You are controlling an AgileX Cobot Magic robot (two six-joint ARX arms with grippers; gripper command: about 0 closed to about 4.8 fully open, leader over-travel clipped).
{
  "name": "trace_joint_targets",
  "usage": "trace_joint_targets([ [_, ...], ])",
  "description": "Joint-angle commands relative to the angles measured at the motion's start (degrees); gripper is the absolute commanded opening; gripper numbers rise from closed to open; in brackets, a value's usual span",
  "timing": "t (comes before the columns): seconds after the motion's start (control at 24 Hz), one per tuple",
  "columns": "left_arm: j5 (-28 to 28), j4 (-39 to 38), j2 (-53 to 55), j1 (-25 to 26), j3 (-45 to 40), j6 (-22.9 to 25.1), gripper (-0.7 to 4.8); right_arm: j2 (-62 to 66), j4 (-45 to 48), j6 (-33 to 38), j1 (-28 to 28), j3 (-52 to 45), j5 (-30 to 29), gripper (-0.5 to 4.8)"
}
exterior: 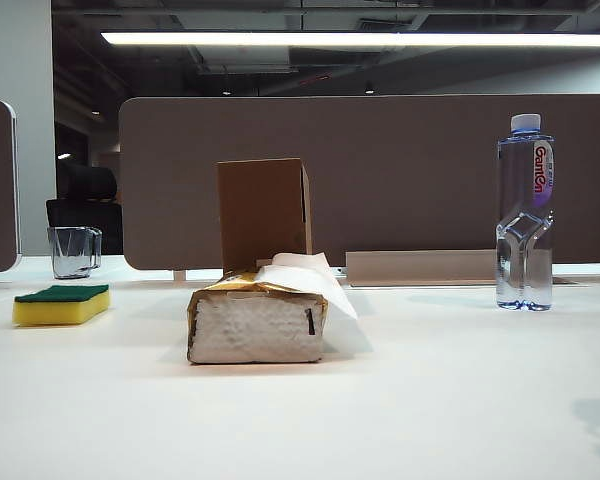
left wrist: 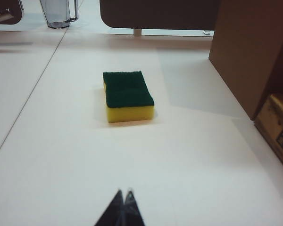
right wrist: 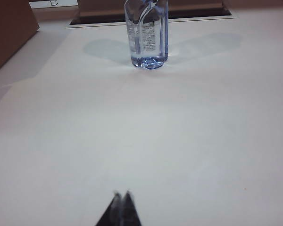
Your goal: Move the sponge from left to right to wipe the table, avoiding obstacles on the table, and finally reaching the bottle of mineral water.
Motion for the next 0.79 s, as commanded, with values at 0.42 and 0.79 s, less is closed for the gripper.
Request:
trace_joint_targets([
  [0.42, 1.5, 3.3, 0.1, 0.0, 3.4, -1.4, 0.02, 0.0, 1.6, -0.1, 0.0, 0.1, -2.9, -0.06],
  [0.79, 4.4, 3.3, 0.1, 0.0, 9.6, -1.6, 2.20, 0.0, 5.7, 7.6, 0.0, 0.9, -15.7, -0.06],
])
